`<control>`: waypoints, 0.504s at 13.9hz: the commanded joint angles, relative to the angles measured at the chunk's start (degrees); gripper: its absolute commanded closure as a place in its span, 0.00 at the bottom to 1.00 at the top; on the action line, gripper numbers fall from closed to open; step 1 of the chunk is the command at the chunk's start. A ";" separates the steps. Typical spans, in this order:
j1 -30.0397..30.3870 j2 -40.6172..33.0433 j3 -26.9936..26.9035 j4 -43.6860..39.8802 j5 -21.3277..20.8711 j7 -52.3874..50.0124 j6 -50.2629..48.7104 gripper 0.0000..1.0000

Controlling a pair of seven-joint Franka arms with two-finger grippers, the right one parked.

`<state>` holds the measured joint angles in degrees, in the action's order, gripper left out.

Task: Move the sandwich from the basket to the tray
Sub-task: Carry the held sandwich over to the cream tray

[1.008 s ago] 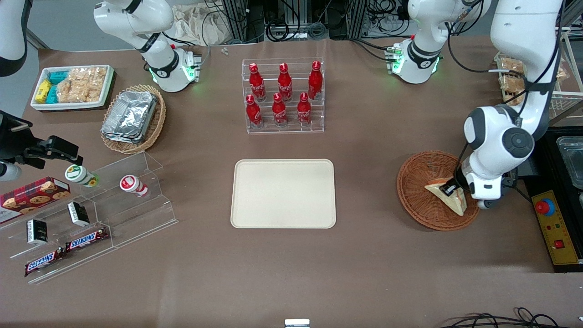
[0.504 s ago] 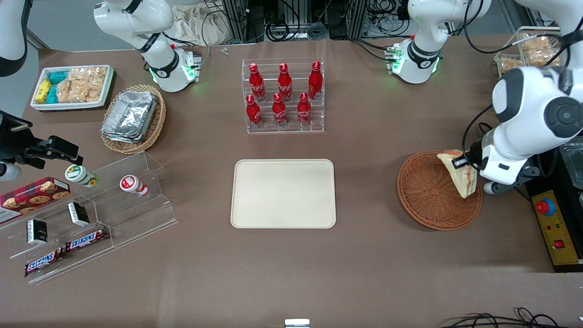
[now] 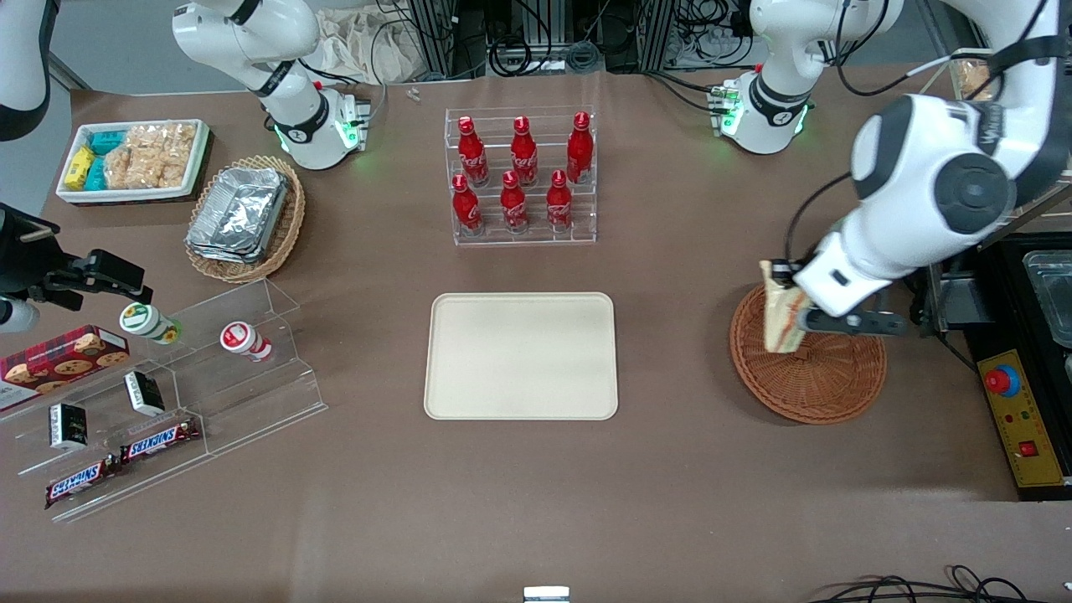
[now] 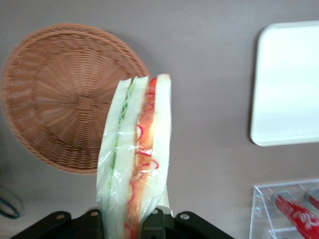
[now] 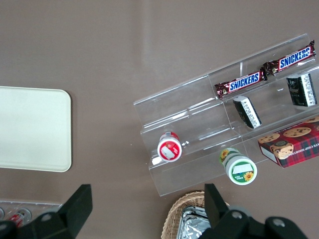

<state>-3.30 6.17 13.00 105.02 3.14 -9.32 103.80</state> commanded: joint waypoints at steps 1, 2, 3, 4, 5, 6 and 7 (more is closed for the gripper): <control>-3.19 3.75 3.51 -4.46 -1.46 -2.89 -1.15 1.00; -5.56 5.24 3.87 -5.43 -1.99 -3.51 -1.06 1.00; -7.93 7.43 3.87 -7.27 -2.17 -7.78 -0.88 1.00; -9.26 9.45 3.87 -9.29 -3.65 -11.56 0.17 1.00; -10.49 10.95 3.96 -9.48 -5.49 -13.77 2.18 1.00; -13.46 11.57 3.87 -9.13 -6.21 -16.49 4.89 1.00; -15.32 13.49 3.79 -8.78 -6.91 -20.44 7.18 1.00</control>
<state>-15.08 15.70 17.23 98.62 -1.55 -23.85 108.73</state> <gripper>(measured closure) 0.806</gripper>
